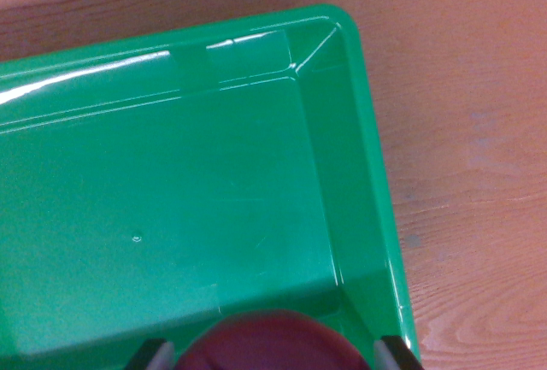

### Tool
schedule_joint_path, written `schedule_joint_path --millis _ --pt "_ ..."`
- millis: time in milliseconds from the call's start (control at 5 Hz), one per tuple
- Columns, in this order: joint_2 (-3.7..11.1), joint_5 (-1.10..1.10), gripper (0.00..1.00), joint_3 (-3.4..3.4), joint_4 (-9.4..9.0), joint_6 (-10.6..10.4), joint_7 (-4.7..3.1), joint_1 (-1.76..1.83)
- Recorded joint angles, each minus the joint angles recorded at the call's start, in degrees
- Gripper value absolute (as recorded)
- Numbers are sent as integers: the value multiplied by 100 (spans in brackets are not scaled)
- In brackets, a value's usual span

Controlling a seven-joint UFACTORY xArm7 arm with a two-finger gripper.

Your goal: Pick fruit

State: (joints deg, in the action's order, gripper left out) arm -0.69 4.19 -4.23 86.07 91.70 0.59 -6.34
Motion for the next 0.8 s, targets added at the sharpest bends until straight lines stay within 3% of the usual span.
schedule_joint_path --millis 800 --pt "-47 -1 100 1 94 140 -8 2"
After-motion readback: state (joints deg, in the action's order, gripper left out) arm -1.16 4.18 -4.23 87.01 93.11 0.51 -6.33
